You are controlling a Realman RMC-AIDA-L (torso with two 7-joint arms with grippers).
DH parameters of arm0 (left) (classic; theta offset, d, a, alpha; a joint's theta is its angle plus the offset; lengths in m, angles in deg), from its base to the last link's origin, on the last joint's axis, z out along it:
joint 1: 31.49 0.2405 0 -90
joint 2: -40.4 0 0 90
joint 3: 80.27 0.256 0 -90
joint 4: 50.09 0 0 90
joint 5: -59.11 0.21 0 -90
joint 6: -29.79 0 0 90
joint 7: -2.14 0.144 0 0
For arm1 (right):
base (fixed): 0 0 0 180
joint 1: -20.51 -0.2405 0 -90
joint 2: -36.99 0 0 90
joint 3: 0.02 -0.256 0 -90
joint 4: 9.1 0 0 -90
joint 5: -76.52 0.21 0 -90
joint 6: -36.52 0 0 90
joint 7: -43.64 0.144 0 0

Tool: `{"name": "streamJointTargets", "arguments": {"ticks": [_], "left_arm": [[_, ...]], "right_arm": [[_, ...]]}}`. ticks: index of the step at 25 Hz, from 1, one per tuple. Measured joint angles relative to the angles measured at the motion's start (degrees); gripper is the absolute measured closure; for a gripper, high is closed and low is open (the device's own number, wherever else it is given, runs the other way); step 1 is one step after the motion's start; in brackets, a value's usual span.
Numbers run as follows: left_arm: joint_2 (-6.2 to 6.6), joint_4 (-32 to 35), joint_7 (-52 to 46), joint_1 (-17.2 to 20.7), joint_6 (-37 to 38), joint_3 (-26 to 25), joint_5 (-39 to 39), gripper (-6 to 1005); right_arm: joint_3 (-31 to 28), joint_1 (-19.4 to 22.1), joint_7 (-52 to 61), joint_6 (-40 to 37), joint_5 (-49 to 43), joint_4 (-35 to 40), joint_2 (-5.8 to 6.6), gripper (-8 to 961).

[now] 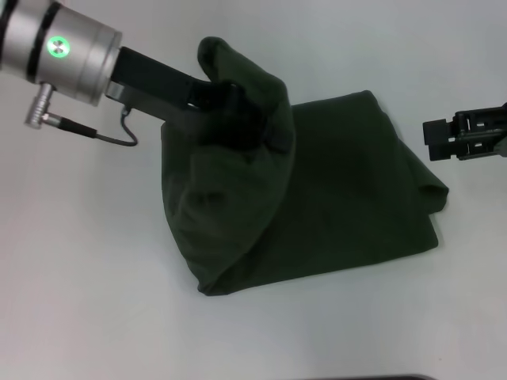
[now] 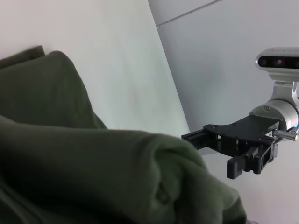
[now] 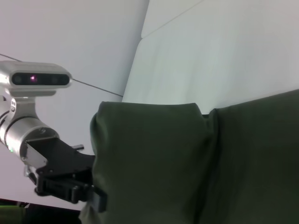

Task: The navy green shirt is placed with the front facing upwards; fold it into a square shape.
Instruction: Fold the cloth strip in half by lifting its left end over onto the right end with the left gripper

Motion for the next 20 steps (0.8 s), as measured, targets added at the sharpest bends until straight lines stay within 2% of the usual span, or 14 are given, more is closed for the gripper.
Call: {"name": "streamJointTargets", "arguments": {"ticks": [15, 20], "left_arm": [[-3.71, -3.98, 0.65, -4.69, -5.93, 1.65, -1.61, 817], [-4.02, -5.32, 0.3, -5.26, -8.85, 1.48, -2.12, 812]], "right_arm": [[-0.03, -0.25, 0.01, -0.03, 0.09, 0.0, -0.17, 100], [-0.03, -0.21, 0.01, -0.02, 0.09, 0.0, -0.18, 100]]}}
